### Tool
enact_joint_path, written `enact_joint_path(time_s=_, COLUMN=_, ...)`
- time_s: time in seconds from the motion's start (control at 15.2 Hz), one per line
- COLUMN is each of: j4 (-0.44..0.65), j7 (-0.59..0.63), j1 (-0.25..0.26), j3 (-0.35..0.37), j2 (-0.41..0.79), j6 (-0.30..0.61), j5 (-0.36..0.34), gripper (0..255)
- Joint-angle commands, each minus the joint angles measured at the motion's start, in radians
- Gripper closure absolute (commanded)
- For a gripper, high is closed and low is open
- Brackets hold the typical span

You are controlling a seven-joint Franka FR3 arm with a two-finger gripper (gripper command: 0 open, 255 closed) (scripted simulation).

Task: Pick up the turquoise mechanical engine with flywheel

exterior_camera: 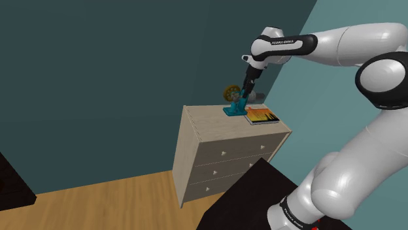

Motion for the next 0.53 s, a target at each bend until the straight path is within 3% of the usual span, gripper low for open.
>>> enact_joint_path(time_s=0.0, j4=0.018, j7=0.004, j1=0.0, j3=0.001, j2=-0.011, j6=-0.026, j5=-0.005, gripper=255)
enact_joint_path(time_s=0.46, j4=0.077, j7=0.01, j1=0.001, j3=0.002, j2=-0.022, j6=-0.094, j5=-0.011, gripper=255)
